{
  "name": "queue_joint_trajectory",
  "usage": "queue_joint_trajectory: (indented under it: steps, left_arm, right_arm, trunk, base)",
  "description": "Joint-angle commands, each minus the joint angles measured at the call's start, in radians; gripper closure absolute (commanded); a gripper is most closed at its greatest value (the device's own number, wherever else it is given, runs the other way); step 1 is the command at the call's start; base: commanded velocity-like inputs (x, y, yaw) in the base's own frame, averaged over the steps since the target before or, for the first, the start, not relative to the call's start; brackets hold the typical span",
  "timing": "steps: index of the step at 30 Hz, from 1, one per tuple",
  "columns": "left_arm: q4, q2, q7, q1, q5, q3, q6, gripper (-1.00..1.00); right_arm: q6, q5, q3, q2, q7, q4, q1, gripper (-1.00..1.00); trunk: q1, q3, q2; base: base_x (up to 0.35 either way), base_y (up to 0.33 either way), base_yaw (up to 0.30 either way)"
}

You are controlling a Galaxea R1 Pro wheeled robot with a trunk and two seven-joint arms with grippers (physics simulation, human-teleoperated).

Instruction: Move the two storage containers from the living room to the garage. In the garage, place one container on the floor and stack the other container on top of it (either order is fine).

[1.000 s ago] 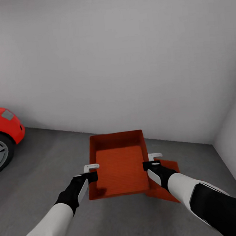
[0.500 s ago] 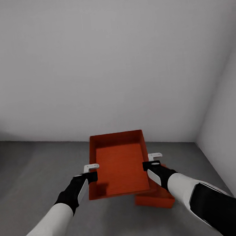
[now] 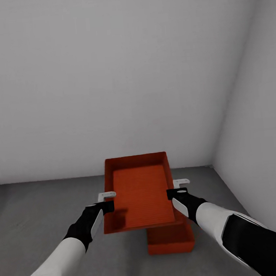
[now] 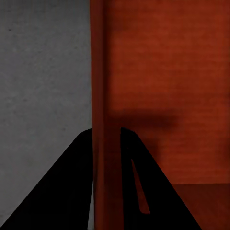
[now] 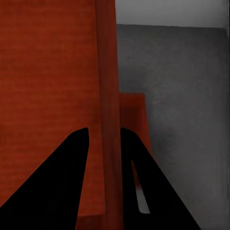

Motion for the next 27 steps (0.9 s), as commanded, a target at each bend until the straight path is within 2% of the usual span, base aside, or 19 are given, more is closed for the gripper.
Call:
queue_joint_trajectory:
  steps: [1,27]
  left_arm:
    - [0.029,0.001,0.010,0.000,0.014,-0.011,0.006,1.00]
    - [0.029,0.001,0.009,0.000,0.013,-0.011,0.006,1.00]
  right_arm:
    - [0.007,0.013,-0.015,-0.004,-0.004,-0.005,-0.002,1.00]
    - [0.006,0.013,-0.015,-0.004,-0.004,-0.005,-0.002,1.00]
  trunk:
    - [0.001,-0.002,-0.002]
    - [0.001,-0.002,-0.002]
  base:
    - [0.322,0.000,-0.286]
    - [0.322,0.000,-0.286]
